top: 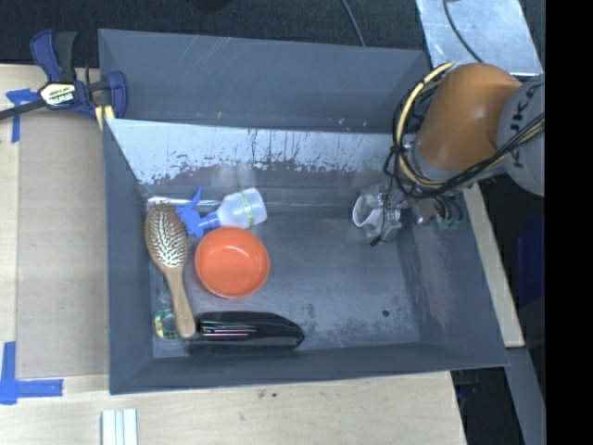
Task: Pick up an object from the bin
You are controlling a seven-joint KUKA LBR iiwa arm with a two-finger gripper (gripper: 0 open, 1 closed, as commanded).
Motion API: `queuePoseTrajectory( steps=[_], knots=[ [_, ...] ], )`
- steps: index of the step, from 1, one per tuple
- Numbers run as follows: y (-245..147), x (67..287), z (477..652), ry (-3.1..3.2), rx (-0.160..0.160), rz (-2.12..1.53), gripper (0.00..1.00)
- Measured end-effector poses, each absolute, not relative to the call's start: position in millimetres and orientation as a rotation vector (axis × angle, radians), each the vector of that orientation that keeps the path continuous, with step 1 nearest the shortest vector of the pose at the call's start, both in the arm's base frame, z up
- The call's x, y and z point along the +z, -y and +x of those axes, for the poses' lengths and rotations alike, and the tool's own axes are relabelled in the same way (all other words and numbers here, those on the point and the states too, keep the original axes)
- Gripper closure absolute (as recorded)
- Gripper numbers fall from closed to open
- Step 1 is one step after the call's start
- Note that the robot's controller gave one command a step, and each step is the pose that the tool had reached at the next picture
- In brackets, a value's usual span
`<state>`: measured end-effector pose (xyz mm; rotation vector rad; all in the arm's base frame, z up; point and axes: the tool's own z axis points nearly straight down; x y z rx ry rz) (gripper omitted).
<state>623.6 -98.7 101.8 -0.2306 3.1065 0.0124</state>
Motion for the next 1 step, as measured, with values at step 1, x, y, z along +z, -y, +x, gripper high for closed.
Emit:
queuePoseTrajectory(
  steps=[1],
  knots=[
    [109.9,198.1,611.5,-3.103,0.013,-0.285,1.0]
  ],
)
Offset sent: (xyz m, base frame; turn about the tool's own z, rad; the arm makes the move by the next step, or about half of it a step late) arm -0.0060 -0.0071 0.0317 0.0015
